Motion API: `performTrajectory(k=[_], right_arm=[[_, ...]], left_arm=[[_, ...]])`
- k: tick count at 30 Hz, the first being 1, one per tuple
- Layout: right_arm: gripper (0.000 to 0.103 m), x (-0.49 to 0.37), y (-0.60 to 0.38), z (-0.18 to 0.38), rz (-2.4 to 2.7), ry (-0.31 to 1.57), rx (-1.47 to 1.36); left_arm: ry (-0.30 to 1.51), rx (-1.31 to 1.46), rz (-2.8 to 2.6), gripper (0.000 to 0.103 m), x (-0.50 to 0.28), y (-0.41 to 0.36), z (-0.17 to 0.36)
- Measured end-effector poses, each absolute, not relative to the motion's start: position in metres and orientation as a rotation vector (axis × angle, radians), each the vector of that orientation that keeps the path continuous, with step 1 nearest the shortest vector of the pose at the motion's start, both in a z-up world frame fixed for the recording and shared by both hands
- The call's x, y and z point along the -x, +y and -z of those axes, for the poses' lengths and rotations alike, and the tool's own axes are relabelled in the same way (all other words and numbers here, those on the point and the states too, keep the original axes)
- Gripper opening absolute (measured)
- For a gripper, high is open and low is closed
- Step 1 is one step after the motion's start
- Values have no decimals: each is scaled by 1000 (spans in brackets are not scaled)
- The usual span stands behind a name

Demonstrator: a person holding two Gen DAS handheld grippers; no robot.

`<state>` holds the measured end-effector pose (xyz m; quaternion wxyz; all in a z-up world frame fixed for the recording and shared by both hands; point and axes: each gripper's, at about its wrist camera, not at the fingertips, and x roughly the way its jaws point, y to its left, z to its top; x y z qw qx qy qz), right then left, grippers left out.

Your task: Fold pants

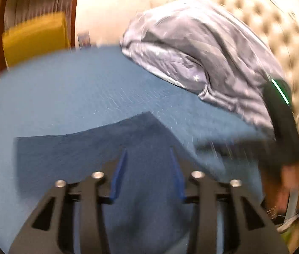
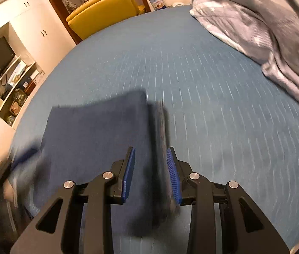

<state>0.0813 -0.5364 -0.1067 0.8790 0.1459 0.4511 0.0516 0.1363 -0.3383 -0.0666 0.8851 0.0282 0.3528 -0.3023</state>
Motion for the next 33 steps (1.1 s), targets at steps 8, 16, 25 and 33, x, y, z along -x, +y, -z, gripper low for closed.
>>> performTrajectory(k=[8, 16, 25, 33], right_arm=[[21, -65, -513, 136, 4, 982, -259], [19, -65, -503, 143, 43, 994, -230], [19, -63, -500, 142, 55, 987, -210], [20, -61, -495, 140, 69, 980, -190]], left_arm=[[1023, -93, 693, 12, -238, -424, 105], [1059, -111, 620, 5, -271, -440, 130], [887, -123, 498, 61, -201, -366, 99], [895, -156, 425, 88, -152, -327, 132]])
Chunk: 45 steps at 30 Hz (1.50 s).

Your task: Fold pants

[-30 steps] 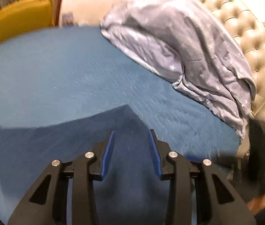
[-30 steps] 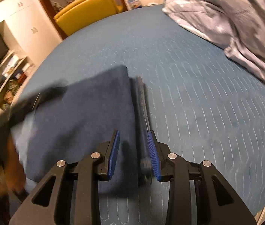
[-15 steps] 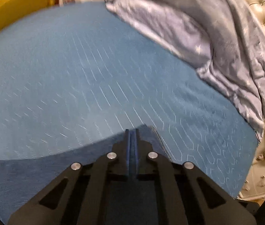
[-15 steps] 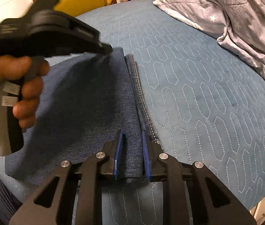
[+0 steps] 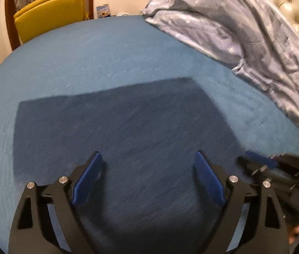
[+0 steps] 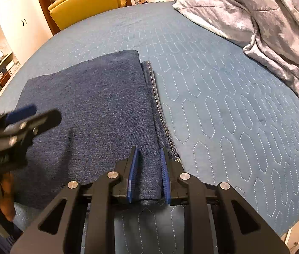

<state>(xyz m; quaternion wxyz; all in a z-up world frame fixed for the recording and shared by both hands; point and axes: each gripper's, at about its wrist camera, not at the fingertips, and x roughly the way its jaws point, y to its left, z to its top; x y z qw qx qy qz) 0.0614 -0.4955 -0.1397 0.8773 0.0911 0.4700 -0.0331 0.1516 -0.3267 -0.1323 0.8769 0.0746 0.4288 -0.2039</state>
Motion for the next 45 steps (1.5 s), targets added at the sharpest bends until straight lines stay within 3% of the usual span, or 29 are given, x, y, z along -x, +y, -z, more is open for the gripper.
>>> performTrajectory(k=[6, 13, 14, 15, 16, 20, 28, 32, 36, 39, 42, 45], right_arm=[[22, -61, -494, 140, 84, 975, -177], [28, -58, -489, 137, 121, 961, -158], [30, -56, -489, 133, 141, 959, -161], [44, -54, -488, 130, 170, 953, -147], [48, -49, -483, 121, 196, 918, -126], [52, -39, -457, 98, 141, 833, -114], [50, -33, -445, 130, 184, 937, -18], [55, -21, -459, 126, 265, 978, -42], [55, 1, -462, 107, 310, 972, -46], [56, 19, -455, 84, 326, 962, -60], [69, 38, -444, 61, 339, 933, -73], [69, 49, -436, 43, 323, 906, -88]], left_arm=[[915, -247, 384, 76, -124, -297, 145], [887, -294, 255, 77, -91, -241, 142], [891, -279, 236, 77, -89, -230, 141], [889, -264, 212, 76, -87, -220, 139], [886, -253, 192, 76, -85, -212, 136], [887, -213, 154, 74, -80, -186, 133], [856, -214, 118, 68, -69, -167, 109], [844, -204, 183, 76, -58, -173, 93], [843, -166, 258, 101, -46, -189, 73], [855, -94, 318, 101, -33, -191, 56], [842, -87, 310, 101, -22, -192, 41], [857, -94, 319, 101, -12, -197, 33]])
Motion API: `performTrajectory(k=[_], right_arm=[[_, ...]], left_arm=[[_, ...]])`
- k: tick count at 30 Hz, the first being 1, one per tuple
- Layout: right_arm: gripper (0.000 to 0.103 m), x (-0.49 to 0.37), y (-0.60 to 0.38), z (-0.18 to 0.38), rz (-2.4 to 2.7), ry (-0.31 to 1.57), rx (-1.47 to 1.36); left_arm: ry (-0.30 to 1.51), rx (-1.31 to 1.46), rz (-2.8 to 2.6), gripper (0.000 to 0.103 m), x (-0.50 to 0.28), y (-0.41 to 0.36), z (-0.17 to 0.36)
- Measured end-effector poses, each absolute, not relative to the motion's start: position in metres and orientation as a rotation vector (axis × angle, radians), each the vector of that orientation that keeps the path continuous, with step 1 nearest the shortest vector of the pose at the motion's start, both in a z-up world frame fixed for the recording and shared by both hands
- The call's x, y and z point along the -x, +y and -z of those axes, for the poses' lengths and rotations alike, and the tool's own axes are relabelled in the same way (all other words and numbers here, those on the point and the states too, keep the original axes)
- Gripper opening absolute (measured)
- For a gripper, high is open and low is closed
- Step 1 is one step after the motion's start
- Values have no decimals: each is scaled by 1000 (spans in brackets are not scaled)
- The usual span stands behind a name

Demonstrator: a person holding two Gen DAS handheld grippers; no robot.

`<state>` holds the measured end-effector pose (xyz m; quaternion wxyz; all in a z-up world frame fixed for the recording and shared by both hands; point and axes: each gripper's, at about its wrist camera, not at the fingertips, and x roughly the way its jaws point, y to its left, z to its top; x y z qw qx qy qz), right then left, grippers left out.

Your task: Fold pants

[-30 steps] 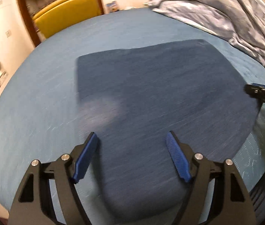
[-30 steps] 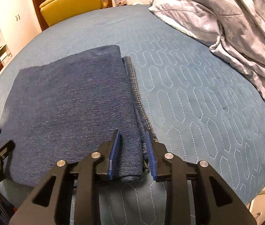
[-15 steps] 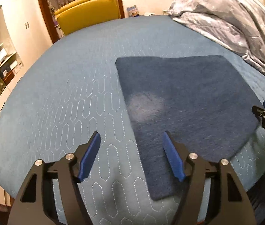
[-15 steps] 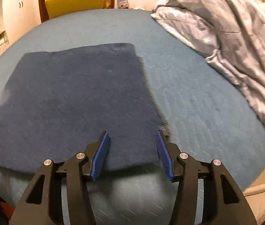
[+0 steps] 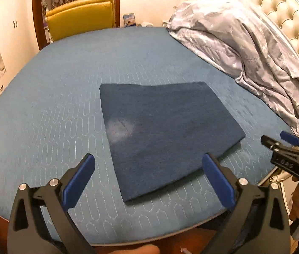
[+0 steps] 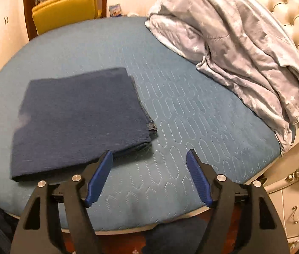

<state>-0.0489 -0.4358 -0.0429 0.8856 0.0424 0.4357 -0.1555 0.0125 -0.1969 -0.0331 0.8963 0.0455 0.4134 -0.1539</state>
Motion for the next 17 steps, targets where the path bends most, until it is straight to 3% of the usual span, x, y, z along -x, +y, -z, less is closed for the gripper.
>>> performTrajectory(k=[17], right_arm=[[69, 54, -429, 28, 311, 873, -92]], left_arm=[[824, -118, 333, 101, -5, -208, 22]])
